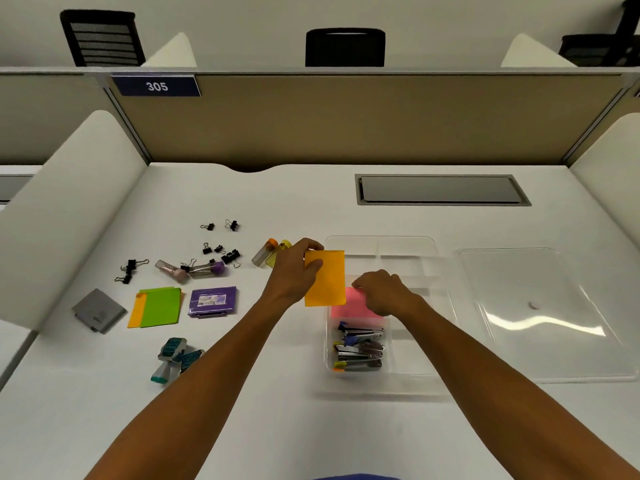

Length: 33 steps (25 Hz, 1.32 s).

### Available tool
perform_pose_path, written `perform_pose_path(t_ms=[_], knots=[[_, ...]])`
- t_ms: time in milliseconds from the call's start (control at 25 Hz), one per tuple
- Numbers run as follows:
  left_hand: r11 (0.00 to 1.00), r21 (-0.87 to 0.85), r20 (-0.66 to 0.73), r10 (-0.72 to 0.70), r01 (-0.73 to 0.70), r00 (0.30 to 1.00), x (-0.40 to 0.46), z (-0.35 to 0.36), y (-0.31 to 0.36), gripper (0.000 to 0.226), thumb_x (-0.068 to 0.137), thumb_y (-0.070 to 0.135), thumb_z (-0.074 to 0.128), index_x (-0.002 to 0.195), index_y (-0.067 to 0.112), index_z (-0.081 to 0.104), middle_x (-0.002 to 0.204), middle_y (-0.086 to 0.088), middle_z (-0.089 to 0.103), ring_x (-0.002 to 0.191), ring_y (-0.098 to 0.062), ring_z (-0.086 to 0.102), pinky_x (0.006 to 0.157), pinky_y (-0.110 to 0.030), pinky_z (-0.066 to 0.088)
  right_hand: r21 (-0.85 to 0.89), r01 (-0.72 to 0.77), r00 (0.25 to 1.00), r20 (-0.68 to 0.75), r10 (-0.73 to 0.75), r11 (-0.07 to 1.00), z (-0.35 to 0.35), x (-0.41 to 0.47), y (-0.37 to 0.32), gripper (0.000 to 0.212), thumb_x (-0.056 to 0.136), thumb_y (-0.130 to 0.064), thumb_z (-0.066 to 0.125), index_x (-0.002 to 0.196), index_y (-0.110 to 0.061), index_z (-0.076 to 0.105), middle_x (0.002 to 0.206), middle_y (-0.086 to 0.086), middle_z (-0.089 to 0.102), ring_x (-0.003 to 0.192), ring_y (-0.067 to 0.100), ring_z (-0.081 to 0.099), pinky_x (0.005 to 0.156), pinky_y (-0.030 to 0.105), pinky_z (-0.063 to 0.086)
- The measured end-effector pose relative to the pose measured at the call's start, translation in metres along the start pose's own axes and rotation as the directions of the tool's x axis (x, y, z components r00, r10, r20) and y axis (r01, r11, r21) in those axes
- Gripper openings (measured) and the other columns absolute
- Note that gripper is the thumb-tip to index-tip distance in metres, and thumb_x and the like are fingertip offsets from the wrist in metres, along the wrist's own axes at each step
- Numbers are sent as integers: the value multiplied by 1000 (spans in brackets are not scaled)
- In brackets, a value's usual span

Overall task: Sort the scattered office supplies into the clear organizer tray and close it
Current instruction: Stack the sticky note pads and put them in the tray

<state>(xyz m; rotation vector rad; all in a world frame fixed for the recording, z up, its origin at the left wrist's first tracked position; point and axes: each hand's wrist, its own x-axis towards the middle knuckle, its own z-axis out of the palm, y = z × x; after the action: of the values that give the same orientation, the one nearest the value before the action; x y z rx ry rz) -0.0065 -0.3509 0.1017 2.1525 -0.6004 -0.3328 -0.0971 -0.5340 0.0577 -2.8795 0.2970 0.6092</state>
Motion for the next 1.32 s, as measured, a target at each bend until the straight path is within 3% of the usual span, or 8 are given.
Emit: perform_pose_path(t_ms=[120, 200, 440, 720, 840, 1120, 1240, 1320], knots=[[1000, -24, -18, 7, -7, 1000, 3, 11, 4, 15, 92, 13, 61, 107, 13, 61, 101, 2, 60, 95, -11, 54, 73, -18, 42, 128, 10, 1000, -23, -7, 992, -5, -5, 7, 57, 87, 4, 49, 139, -20, 51, 142, 2, 52, 129, 24, 47, 102, 40, 44], [998, -57, -46, -40, 37, 998, 3, 21, 7, 11, 94, 11, 57, 105, 11, 58, 99, 2, 60, 92, -11, 55, 66, -13, 40, 214, -2, 997, -69, 18, 977, -11, -10, 13, 60, 84, 8, 49, 136, -22, 54, 137, 0, 56, 123, 22, 53, 95, 38, 49], [947, -201, -77, -269, 250, 960, -10, 57, 9, 10, 95, 7, 49, 99, 14, 53, 85, 7, 55, 78, -11, 53, 61, -19, 42, 429, 15, 968, -234, 95, 903, -18, -15, 28, 50, 83, 9, 55, 123, -19, 63, 115, 1, 68, 105, 20, 62, 90, 39, 53], [936, -186, -75, -316, 298, 946, -22, 72, 12, 20, 86, 6, 68, 87, 15, 50, 83, 0, 60, 68, -21, 67, 60, -25, 51, 558, -8, 947, -262, 186, 830, -17, -16, 37, 45, 81, 5, 56, 118, -20, 65, 112, 0, 69, 99, 17, 63, 89, 37, 55], [958, -67, -66, -283, 279, 957, -28, 75, 10, 24, 82, 7, 70, 82, 17, 49, 82, -7, 64, 70, -24, 67, 65, -35, 56, 576, -19, 939, -271, 213, 818, -18, -16, 39, 43, 83, 4, 57, 119, -18, 65, 111, 2, 69, 98, 18, 64, 88, 37, 55], [935, 279, 15, -231, 218, 973, -30, 76, 3, 24, 87, 22, 69, 93, 21, 47, 88, -3, 63, 74, -16, 60, 63, -23, 44, 593, 22, 931, -306, 200, 805, -24, -15, 31, 38, 86, 1, 57, 118, -18, 64, 109, 2, 70, 94, 17, 63, 85, 33, 55], [928, 351, 6, -137, 127, 990, -29, 68, -1, 24, 88, 24, 68, 91, 21, 44, 88, -3, 63, 67, -12, 54, 56, -18, 35, 585, 33, 931, -314, 188, 810, -26, -14, 27, 39, 86, 2, 55, 117, -19, 64, 107, 0, 70, 93, 16, 62, 84, 32, 54], [923, 374, -8, -88, 85, 996, -29, 61, -4, 21, 89, 25, 66, 94, 20, 46, 89, -3, 63, 71, -14, 56, 58, -22, 38, 579, 39, 931, -318, 181, 814, -27, -14, 23, 39, 86, 1, 55, 117, -20, 65, 107, 0, 70, 93, 15, 62, 83, 31, 54]])
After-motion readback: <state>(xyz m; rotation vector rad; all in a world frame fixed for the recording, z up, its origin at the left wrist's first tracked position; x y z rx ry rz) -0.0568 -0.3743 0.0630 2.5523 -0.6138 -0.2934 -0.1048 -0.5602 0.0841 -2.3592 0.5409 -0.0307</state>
